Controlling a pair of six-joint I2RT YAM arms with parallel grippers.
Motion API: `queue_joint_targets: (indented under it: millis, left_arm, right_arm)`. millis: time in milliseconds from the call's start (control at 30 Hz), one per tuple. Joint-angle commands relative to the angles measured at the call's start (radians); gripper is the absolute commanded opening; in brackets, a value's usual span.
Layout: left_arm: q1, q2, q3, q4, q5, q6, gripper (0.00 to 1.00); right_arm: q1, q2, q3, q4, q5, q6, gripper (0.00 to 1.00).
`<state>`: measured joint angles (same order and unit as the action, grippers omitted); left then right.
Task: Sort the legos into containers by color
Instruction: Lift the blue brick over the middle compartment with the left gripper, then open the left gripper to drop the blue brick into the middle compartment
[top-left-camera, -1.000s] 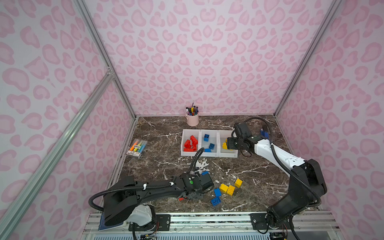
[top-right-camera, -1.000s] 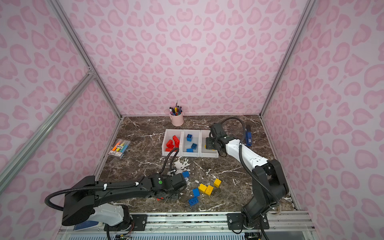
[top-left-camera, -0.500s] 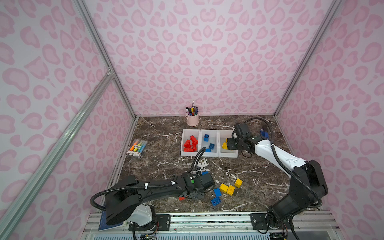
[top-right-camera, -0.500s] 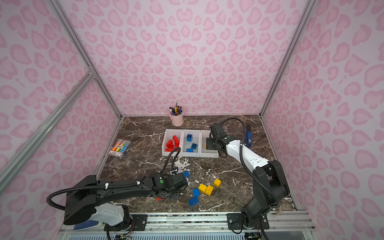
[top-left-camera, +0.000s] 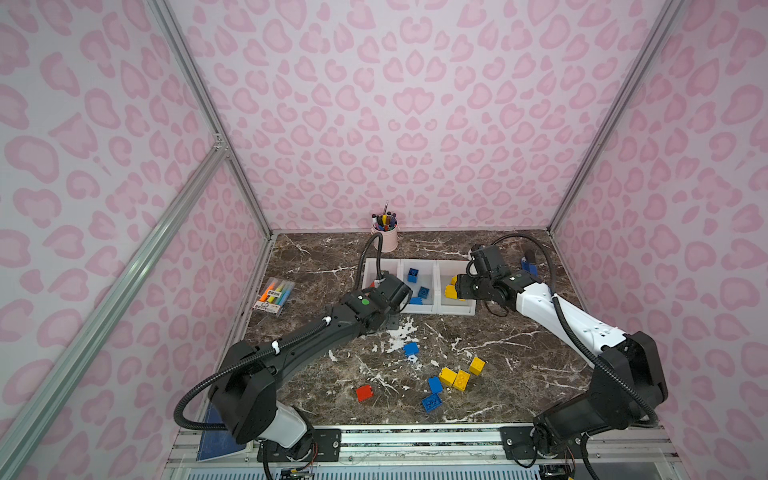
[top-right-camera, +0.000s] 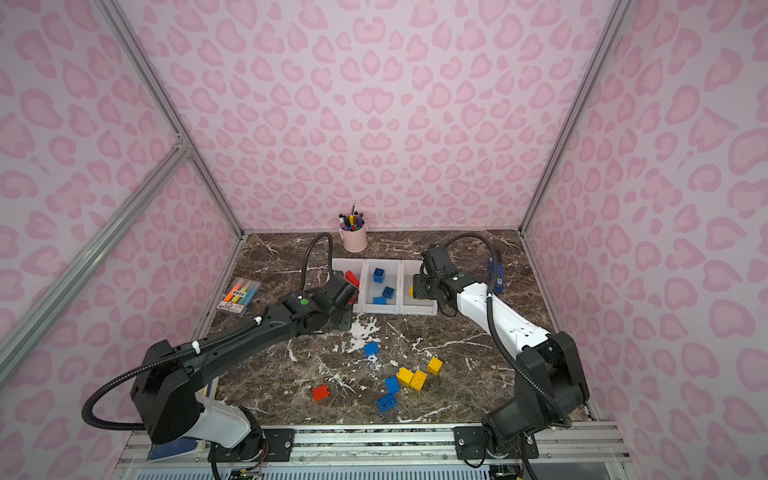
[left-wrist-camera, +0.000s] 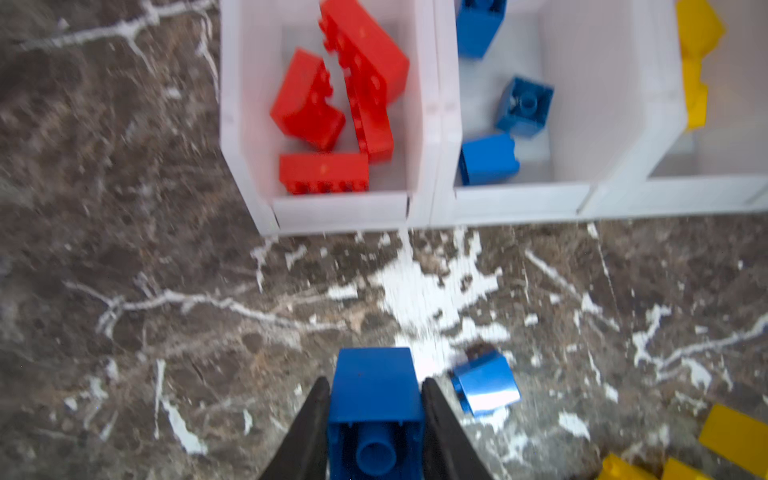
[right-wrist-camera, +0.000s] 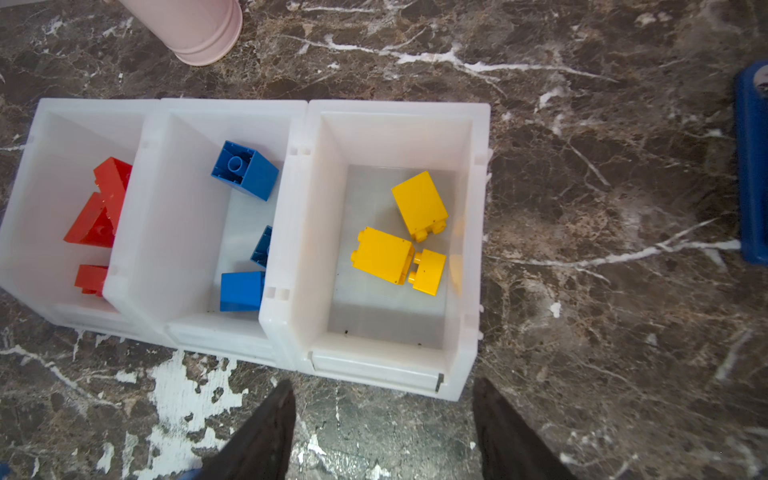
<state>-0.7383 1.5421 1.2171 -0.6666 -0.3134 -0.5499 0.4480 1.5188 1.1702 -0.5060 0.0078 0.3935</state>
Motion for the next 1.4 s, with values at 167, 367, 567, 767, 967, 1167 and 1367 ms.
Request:
queue_joint_targets:
  millis: [167,367,567,767,967,1167,1367]
  left_arm:
    - [0.152,0.232,0.244,0.061,0.074,0.200,0.30]
    - [0.200,0.357,0.360,0.058,0.092,0.230,0.30]
    - [0.203,0.360,0.384,0.079,0.149,0.220,0.30]
    - [0.163,0.328,0.398,0.136,0.208,0.215,0.31]
    - [0.104,0.422,0.491,0.127,0.235,0.220,0.31]
    - [0.096,0.503,0.541,0.117,0.226,0.209,0.34]
    - [0.093,0.513,0.555,0.116,0.223,0.208,0.61]
  right_arm:
    - [0.029,-0.041,-0.022,-0.037,0.036,0.018,0.68]
    - [0.032,-0.074,-0.046,-0.047,0.047,0.021,0.68]
    - [0.032,-0.081,-0.053,-0.045,0.053,0.021,0.68]
    - [0.032,-0.068,-0.049,-0.042,0.053,0.022,0.67]
    - [0.032,-0.066,-0.048,-0.043,0.049,0.025,0.67]
    - [0.032,-0.076,-0.048,-0.051,0.049,0.026,0.67]
    - [0.032,-0.089,-0.053,-0.050,0.050,0.025,0.68]
